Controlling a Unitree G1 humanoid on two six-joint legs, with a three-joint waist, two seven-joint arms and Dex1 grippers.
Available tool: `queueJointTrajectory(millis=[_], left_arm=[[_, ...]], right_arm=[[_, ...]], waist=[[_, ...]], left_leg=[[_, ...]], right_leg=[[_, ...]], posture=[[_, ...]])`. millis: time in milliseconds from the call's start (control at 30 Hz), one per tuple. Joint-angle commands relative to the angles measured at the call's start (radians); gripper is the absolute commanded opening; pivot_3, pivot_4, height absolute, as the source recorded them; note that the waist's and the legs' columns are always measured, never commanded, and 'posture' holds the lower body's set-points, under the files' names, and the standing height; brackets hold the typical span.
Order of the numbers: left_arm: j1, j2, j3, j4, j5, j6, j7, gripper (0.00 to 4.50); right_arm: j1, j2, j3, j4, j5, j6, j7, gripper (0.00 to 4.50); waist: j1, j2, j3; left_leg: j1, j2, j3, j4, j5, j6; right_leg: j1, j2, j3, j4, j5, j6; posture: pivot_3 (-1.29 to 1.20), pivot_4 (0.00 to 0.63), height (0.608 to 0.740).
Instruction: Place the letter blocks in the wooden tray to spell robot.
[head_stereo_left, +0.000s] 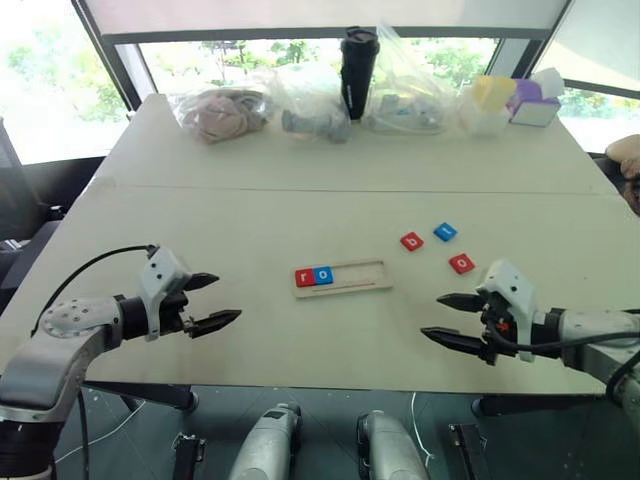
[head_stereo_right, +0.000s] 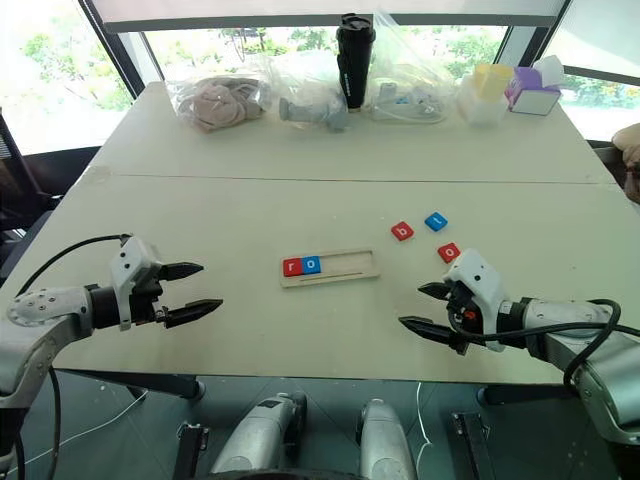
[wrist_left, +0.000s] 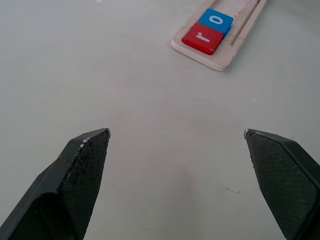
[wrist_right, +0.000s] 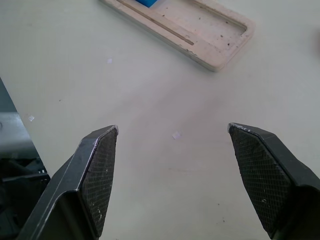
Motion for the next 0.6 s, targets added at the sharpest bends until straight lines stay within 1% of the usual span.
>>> queueJointTrajectory(millis=[33, 400, 467, 600], left_arm=[[0.009, 0.007, 0.027, -0.035, -0.026, 0.017, 0.002, 4.50], [-0.014, 0.008, 0.024, -0.004, -0.009, -0.032, 0.004, 4.50], [-0.032, 0.012, 0.019, 0.015, -0.004, -0.042, -0.002, 4.50], [-0.110, 0.034, -0.038, 0.093, 0.028, -0.073, -0.066, 4.50]], right_arm=[[-0.018, -0.008, 0.000, -0.004, 0.000, -0.012, -0.002, 3.64], [-0.034, -0.005, 0.023, 0.010, -0.014, -0.024, -0.004, 3.64], [-0.036, -0.004, 0.026, 0.012, -0.018, -0.027, -0.005, 3.64], [-0.077, 0.006, 0.037, 0.025, -0.004, 0.010, -0.029, 3.64]], waist=[[0.000, 0.000, 0.000], [0.000, 0.000, 0.000], [0.000, 0.000, 0.000], [0.000, 0.000, 0.000]], left_leg=[[0.000, 0.000, 0.000, 0.000, 0.000, 0.000], [0.000, 0.000, 0.000, 0.000, 0.000, 0.000], [0.000, 0.000, 0.000, 0.000, 0.000, 0.000], [0.001, 0.000, 0.000, 0.001, 0.000, 0.000]], right_leg=[[0.000, 0.000, 0.000, 0.000, 0.000, 0.000], [0.000, 0.000, 0.000, 0.000, 0.000, 0.000], [0.000, 0.000, 0.000, 0.000, 0.000, 0.000], [0.000, 0.000, 0.000, 0.001, 0.000, 0.000]], posture=[[0.00, 0.150, 0.740], [0.00, 0.150, 0.740], [0.00, 0.150, 0.740], [0.00, 0.150, 0.740]])
